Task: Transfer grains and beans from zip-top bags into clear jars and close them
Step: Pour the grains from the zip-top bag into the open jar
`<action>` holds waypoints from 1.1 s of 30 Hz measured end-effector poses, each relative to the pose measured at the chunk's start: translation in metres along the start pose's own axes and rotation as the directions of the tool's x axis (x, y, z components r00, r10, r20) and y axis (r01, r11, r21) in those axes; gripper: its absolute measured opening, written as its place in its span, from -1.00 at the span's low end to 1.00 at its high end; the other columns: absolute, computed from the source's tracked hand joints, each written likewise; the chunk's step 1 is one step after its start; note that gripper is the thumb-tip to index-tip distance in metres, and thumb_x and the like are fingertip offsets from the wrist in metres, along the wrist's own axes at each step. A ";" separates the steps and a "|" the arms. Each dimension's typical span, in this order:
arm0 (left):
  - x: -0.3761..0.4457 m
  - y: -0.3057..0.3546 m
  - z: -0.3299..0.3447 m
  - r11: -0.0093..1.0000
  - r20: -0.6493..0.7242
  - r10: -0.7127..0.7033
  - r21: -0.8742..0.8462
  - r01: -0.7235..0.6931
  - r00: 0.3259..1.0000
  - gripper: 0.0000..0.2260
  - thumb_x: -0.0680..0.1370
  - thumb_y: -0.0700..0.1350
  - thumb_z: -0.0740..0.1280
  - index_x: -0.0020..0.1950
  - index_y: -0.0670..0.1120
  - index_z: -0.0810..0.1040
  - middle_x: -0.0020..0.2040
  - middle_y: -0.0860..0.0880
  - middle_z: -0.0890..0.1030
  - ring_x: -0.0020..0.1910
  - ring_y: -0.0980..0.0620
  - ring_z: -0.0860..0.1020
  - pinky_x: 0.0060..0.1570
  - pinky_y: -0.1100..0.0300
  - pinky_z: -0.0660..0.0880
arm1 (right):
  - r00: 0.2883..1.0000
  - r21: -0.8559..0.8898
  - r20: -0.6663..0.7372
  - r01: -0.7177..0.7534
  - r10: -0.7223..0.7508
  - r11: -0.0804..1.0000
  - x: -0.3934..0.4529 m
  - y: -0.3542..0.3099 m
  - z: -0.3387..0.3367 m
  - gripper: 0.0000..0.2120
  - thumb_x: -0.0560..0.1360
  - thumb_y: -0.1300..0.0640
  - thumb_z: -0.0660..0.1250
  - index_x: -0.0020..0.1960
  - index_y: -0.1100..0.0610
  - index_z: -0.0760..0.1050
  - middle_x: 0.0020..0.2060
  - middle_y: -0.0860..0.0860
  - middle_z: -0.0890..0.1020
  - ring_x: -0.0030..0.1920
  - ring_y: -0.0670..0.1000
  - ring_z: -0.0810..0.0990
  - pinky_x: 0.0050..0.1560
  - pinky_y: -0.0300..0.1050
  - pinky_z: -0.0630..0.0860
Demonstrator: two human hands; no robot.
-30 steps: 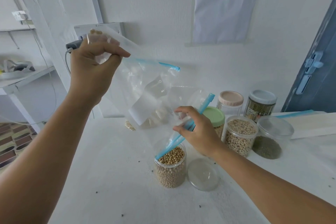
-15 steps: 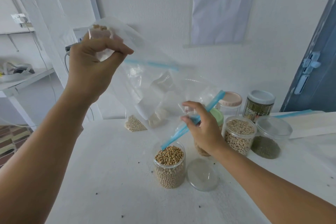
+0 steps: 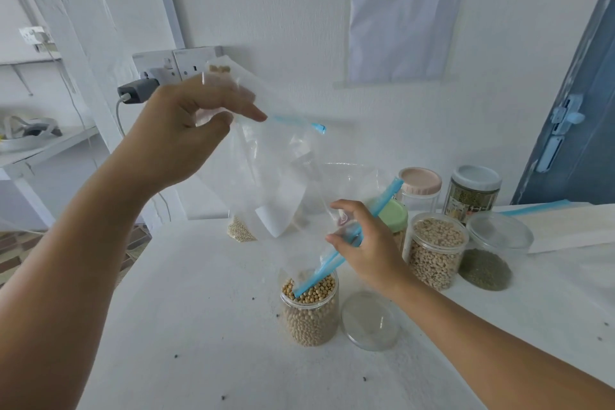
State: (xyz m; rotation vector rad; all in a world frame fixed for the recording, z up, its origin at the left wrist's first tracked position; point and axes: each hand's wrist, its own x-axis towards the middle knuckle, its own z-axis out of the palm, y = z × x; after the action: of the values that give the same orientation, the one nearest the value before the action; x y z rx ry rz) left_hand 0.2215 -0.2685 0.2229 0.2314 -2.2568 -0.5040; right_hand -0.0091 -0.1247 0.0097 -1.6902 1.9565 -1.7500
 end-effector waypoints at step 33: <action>-0.007 -0.011 -0.020 0.993 0.038 -0.114 0.027 0.113 0.993 -0.67 0.56 -0.25 0.40 0.05 0.20 0.75 0.26 0.11 0.66 0.35 0.18 0.55 0.50 0.01 0.39 | 0.999 -0.049 0.052 -0.013 0.016 0.999 0.000 0.002 0.006 -0.56 0.55 0.21 0.49 0.26 -0.23 0.49 0.10 -0.08 0.61 0.07 -0.04 0.66 0.02 -0.16 0.66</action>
State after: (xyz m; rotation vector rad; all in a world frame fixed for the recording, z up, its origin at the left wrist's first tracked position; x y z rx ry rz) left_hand 0.2410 -0.2822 0.2258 0.3665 -2.2989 -0.5449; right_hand -0.0068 -0.1300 0.0060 -1.7136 1.9998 -1.6488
